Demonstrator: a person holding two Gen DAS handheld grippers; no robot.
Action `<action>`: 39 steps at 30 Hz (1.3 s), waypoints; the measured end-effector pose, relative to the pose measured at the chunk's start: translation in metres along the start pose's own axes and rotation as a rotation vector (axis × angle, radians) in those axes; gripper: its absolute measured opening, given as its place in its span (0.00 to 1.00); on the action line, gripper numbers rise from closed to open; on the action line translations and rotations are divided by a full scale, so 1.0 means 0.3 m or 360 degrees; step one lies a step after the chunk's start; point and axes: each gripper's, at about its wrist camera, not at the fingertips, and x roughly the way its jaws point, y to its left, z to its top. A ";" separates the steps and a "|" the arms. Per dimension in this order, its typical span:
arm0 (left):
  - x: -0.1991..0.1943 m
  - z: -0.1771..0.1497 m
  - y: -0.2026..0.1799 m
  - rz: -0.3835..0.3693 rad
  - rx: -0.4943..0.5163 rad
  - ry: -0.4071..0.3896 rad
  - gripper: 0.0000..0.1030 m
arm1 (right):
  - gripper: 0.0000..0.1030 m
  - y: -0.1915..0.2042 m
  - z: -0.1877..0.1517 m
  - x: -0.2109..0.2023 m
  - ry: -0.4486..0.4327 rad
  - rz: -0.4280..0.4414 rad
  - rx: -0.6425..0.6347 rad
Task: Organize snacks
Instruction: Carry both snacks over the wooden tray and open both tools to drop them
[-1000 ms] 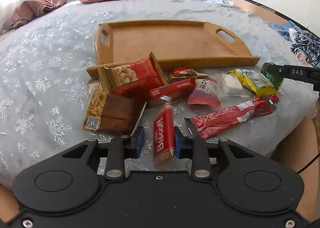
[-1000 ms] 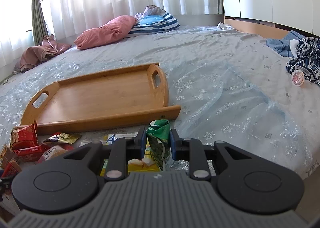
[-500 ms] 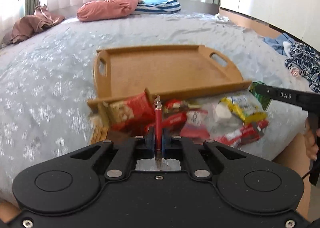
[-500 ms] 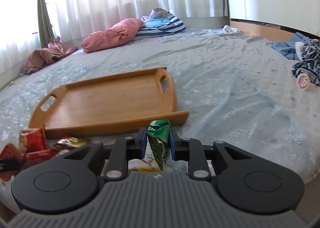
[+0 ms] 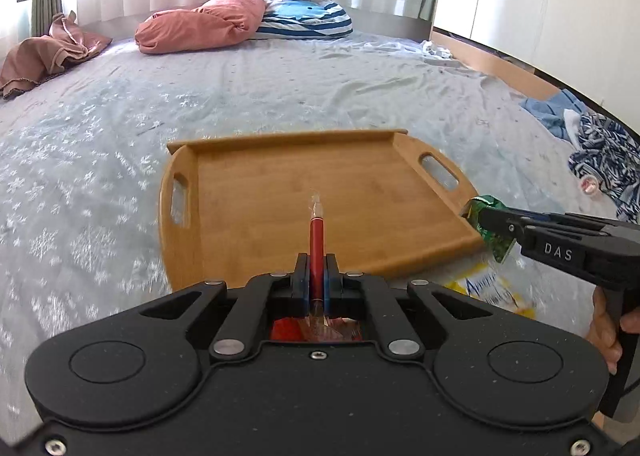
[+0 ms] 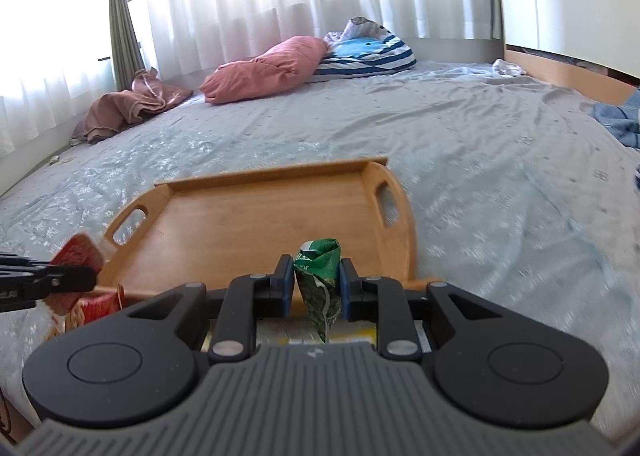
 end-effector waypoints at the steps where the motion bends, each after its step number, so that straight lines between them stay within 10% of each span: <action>1: 0.018 0.016 0.003 0.0015 0.0000 0.0001 0.05 | 0.26 0.003 0.013 0.015 0.0008 0.0011 -0.0001; 20: 0.351 0.095 0.094 0.0073 -0.0156 0.0235 0.05 | 0.26 0.009 0.081 0.292 0.0237 0.0085 0.0069; 39: 0.392 0.065 0.078 0.0100 -0.0139 0.0278 0.10 | 0.27 0.002 0.074 0.324 0.0240 0.0090 0.0087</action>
